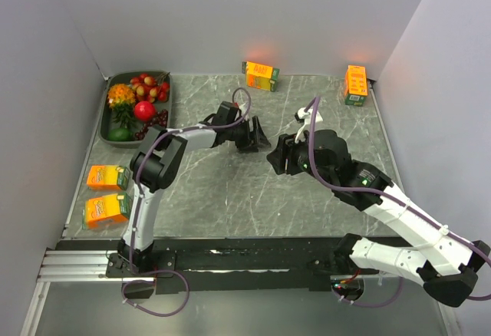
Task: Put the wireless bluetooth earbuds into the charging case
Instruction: Place the charging case at the center of the board, then reset both arms
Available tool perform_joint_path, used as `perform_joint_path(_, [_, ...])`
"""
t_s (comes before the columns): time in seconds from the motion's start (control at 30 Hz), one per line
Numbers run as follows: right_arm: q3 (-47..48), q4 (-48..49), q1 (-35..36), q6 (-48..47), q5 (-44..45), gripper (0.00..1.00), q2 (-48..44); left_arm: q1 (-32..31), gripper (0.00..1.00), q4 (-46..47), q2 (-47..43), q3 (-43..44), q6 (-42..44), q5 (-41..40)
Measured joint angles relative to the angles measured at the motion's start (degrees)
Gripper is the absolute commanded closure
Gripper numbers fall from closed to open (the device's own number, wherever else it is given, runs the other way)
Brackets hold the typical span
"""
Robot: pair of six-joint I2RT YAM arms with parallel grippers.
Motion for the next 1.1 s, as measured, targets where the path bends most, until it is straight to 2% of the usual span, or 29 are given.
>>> perform_joint_path(0.1, [0.00,-0.04,-0.15,0.04,-0.13,0.40,0.00,-0.07,0.04,0.13,-2.29,-1.01,0.20,0.20])
perform_joint_path(0.27, [0.00,-0.04,-0.17,0.15,-0.13,0.40,-0.31,0.17,0.04,-3.02,-9.79,-8.85,1.01,-4.39])
perform_joint_path(0.43, [0.00,0.00,-0.17,-0.24,0.02,0.40,-1.46,0.22,0.04,-10.67,-27.08,-18.27,2.27,-13.66])
perform_joint_path(0.57, [-1.38,0.61,-0.20,-0.79,0.13,0.39,-3.08,-2.05,0.04,-11.08,-44.00,-23.69,1.90,-25.81])
perform_joint_path(0.73, [-6.56,1.55,-0.24,-0.92,0.79,0.39,-5.81,-11.61,0.04,-12.02,-62.23,-32.76,-4.44,-46.34])
perform_joint_path(0.9, [-10.67,2.12,-0.33,-0.87,1.44,0.38,-6.16,-12.74,0.04,-16.41,-67.71,-38.97,-8.50,-55.21])
perform_joint_path(1.07, [-15.91,5.27,-0.33,-0.87,1.53,0.34,-8.68,-12.76,0.04,-18.97,-68.85,-39.80,-8.15,-56.83])
perform_joint_path(1.1, [-16.68,5.88,-0.33,-0.87,1.64,0.27,-9.33,-12.76,0.04,-18.88,-69.18,-39.87,-7.89,-56.83])
